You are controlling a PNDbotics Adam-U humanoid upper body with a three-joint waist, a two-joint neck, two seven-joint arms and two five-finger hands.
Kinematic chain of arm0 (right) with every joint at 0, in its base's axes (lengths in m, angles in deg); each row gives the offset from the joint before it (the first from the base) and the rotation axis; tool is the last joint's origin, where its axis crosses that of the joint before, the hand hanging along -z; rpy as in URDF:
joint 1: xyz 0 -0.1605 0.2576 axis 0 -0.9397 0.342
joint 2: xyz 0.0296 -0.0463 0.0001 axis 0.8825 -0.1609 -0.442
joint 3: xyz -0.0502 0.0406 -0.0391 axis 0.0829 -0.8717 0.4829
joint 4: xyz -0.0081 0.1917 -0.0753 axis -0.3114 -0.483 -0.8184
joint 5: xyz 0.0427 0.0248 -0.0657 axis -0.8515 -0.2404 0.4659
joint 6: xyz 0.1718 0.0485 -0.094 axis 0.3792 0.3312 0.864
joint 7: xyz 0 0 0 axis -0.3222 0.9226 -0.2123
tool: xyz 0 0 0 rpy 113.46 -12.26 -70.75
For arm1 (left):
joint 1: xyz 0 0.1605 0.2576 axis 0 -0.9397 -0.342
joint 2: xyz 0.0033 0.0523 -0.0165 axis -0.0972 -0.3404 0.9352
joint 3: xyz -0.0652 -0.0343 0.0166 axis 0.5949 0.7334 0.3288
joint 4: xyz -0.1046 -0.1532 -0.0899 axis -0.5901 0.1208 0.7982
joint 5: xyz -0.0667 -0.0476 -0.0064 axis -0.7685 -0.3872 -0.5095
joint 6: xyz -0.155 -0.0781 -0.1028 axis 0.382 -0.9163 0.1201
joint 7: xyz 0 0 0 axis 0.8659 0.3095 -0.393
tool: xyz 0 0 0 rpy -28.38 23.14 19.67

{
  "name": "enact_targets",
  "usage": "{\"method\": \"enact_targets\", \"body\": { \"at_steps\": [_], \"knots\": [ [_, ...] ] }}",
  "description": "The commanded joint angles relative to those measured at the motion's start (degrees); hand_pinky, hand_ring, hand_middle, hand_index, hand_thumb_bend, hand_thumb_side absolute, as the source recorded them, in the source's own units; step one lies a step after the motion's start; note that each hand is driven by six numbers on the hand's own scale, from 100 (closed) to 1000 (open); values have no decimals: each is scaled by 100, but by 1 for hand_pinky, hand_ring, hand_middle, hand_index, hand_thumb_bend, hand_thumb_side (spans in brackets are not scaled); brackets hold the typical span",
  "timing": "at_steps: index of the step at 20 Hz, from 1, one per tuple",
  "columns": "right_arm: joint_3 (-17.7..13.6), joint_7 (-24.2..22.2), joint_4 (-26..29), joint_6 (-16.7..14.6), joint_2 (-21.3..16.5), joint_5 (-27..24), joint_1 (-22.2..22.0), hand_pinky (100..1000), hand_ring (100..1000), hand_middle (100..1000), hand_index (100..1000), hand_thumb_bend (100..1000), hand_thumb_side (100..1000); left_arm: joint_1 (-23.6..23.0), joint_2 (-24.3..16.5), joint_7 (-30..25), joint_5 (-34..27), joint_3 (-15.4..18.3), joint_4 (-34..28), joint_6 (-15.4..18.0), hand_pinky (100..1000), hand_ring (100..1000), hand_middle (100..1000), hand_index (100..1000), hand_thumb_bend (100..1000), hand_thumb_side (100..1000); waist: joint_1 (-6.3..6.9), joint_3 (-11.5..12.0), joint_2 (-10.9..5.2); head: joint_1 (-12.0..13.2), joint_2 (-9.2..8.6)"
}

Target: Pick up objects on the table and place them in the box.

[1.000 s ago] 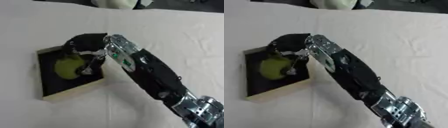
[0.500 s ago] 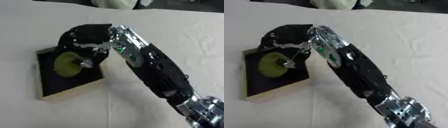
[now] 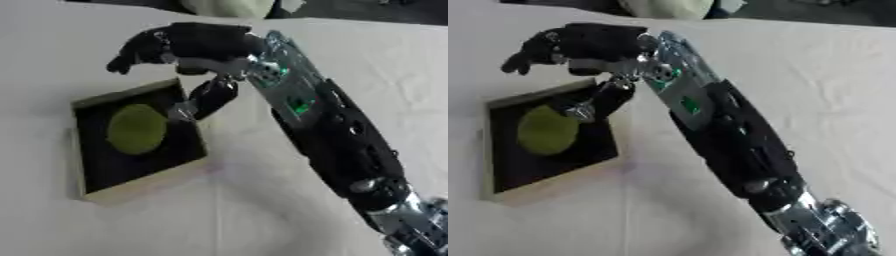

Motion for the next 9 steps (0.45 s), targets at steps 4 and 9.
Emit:
{"method": "enact_targets", "body": {
  "at_steps": [4,9],
  "knots": [
    [-793,635,1025,849,-971,-1378,-384,807,916,766,952,100,100,-16,-178,41,59,89,-102,-8,505,695,609,663,100,472,58,-78,-104,174,-103],
    [-1517,1423,1744,1326,-1560,-2316,-992,771,918,764,923,100,161,-101,-204,11,90,123,-102,-15,500,698,611,661,100,482,98,-180,-68,294,-126]
  ]
}}
